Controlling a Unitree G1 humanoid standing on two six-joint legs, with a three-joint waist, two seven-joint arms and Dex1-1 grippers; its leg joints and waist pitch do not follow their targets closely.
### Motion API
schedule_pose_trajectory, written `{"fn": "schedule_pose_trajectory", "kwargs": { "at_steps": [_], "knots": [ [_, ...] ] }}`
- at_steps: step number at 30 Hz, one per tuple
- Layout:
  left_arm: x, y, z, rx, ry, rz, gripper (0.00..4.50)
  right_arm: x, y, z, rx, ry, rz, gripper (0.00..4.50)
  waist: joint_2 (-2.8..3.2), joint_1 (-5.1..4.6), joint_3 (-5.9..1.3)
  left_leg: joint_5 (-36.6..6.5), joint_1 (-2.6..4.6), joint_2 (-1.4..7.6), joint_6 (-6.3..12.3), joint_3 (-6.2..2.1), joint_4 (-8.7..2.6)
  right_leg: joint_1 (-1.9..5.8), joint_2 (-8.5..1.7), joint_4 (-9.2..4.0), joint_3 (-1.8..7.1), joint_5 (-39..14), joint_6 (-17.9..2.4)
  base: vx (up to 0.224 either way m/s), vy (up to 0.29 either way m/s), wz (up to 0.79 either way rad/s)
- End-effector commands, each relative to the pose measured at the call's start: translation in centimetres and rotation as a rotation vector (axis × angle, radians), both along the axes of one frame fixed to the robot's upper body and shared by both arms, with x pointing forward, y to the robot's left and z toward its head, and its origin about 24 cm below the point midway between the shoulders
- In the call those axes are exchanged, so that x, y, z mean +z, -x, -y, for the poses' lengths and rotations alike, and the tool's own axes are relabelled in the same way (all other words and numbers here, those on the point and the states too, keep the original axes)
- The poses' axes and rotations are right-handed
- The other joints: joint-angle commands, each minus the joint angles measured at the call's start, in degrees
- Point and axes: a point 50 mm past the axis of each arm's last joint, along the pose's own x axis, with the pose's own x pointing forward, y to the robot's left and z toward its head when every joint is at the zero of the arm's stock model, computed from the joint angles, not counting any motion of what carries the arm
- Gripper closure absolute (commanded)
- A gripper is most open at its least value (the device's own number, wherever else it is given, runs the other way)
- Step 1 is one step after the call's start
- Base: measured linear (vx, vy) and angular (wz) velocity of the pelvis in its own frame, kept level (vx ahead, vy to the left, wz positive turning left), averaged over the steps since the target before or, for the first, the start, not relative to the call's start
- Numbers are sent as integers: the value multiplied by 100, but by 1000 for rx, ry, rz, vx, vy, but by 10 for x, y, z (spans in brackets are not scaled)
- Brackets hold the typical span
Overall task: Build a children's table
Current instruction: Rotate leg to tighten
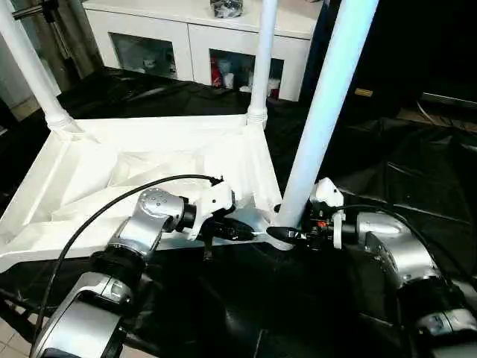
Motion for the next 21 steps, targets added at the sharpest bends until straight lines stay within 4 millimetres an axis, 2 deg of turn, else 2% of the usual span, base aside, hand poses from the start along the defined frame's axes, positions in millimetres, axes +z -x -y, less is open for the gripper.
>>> {"fn": "schedule_pose_trajectory", "kwargs": {
  "at_steps": [1,3,4,5,7,10,11,13,14,15,16,18,19,21],
  "knots": [
    [7,-8,15,83,58,50,450,-6,-1,-11,-65,-41,-27,187,-91,-11,-359,-621,27,268,518,-92,-358,300,-418,-388,281,-737,-1402,0,0,0],
    [7,-12,18,126,55,64,450,-10,-5,-13,-145,-30,-35,187,-89,-38,-350,-712,38,250,414,-98,-367,283,-430,-423,287,-980,-1339,0,0,0],
    [8,-18,25,191,55,81,450,-17,-11,-16,-260,2,-27,187,-96,-58,-353,-727,38,247,343,-110,-372,294,-437,-432,286,-1095,-1293,0,0,0],
    [8,-18,25,191,55,81,450,-17,-11,-16,-260,2,-27,188,-86,-93,-339,-785,45,235,273,-110,-382,282,-427,-455,285,-1211,-1262,0,0,0],
    [10,-24,34,264,59,96,450,-24,-16,-22,-372,37,-34,188,-84,-121,-349,-766,40,227,237,-114,-380,293,-425,-453,288,-1213,-1240,0,0,0],
    [12,-27,44,302,68,106,450,-27,-19,-31,-455,33,-41,188,-80,-129,-350,-706,36,218,297,-111,-375,298,-422,-456,295,-1098,-1227,0,0,0],
    [15,-28,55,325,84,111,450,-28,-23,-41,-524,36,-43,188,-73,-127,-360,-682,46,224,296,-114,-374,298,-426,-446,293,-1032,-1249,0,0,0],
    [15,-29,56,329,87,113,450,-28,-24,-43,-535,36,-42,188,-65,-146,-359,-657,41,222,280,-116,-381,295,-410,-435,291,-967,-1264,0,0,0],
    [16,-29,65,341,97,122,450,-27,-27,-55,-566,58,-16,188,-55,-142,-369,-601,37,227,312,-114,-371,302,-421,-414,293,-799,-1307,0,0,0],
    [17,-28,68,340,99,124,450,-27,-28,-59,-570,70,-5,188,-55,-150,-372,-589,44,217,310,-111,-372,305,-417,-415,291,-729,-1332,0,0,0],
    [16,-27,69,329,102,120,450,-26,-29,-61,-562,64,-1,188,-70,-158,-368,-606,37,210,325,-106,-370,308,-413,-417,291,-724,-1342,0,0,0],
    [16,-25,68,305,104,117,450,-24,-29,-62,-546,21,-8,188,-56,-148,-361,-647,33,216,387,-107,-370,315,-423,-424,292,-738,-1344,0,0,0],
    [15,-24,66,287,101,117,450,-21,-30,-60,-537,-12,-12,153,-68,-150,-367,-646,34,217,426,-105,-367,323,-420,-419,295,-691,-1350,0,0,0],
    [13,-22,61,255,98,115,450,-17,-31,-56,-517,-43,-20,116,-66,-146,-372,-610,26,220,485,-107,-364,333,-421,-405,294,-607,-1372,0,0,0]
  ]
}}
